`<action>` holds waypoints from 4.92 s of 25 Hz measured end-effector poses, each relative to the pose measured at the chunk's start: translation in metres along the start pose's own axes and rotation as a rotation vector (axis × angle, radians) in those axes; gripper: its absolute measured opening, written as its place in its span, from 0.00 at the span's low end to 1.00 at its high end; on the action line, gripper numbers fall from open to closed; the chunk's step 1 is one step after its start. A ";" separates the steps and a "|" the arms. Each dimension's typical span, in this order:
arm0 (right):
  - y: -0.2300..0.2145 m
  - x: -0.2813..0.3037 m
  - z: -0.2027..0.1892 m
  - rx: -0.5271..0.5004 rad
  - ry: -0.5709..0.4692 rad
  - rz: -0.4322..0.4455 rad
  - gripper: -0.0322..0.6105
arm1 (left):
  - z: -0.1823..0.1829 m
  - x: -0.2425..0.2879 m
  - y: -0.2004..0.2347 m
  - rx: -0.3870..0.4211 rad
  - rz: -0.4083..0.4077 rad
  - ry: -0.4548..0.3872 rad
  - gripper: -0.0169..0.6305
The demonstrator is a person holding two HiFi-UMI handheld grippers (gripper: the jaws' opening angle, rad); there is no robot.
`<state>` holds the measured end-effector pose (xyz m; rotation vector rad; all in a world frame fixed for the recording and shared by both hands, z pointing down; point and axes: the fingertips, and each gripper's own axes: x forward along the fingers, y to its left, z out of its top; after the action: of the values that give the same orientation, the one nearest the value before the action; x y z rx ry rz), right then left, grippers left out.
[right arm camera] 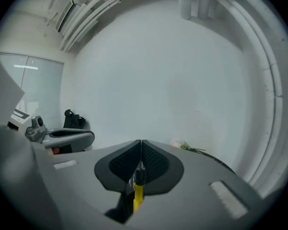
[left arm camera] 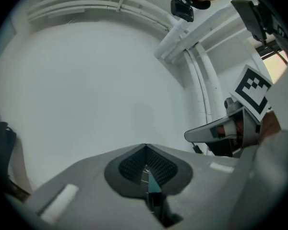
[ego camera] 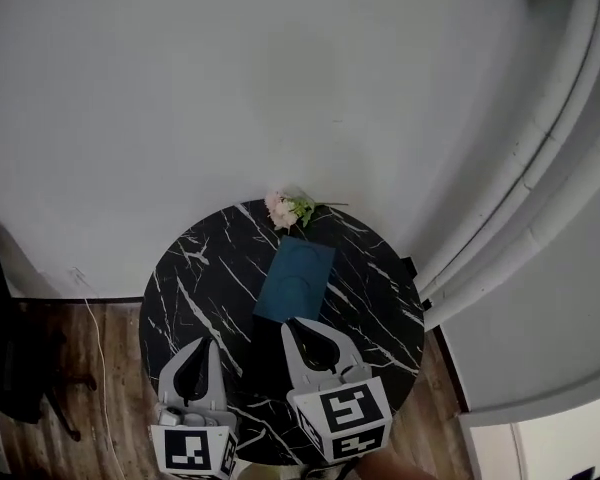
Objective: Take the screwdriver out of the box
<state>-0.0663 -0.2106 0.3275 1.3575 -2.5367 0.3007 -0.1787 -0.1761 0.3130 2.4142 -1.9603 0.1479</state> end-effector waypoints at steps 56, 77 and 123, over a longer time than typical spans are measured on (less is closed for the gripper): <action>-0.108 0.009 -0.240 0.293 0.309 -0.213 0.11 | -0.059 0.053 -0.041 0.045 -0.085 0.174 0.03; -0.113 -0.045 -0.150 0.220 0.108 -0.213 0.11 | -0.013 0.010 -0.049 0.027 -0.049 0.056 0.03; -0.038 -0.119 0.026 -0.093 -0.286 -0.079 0.09 | 0.065 -0.051 -0.059 0.078 0.002 -0.135 0.03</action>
<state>0.0264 -0.1458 0.2686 1.5566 -2.6723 -0.0297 -0.1278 -0.1194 0.2454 2.5335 -2.0488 0.0644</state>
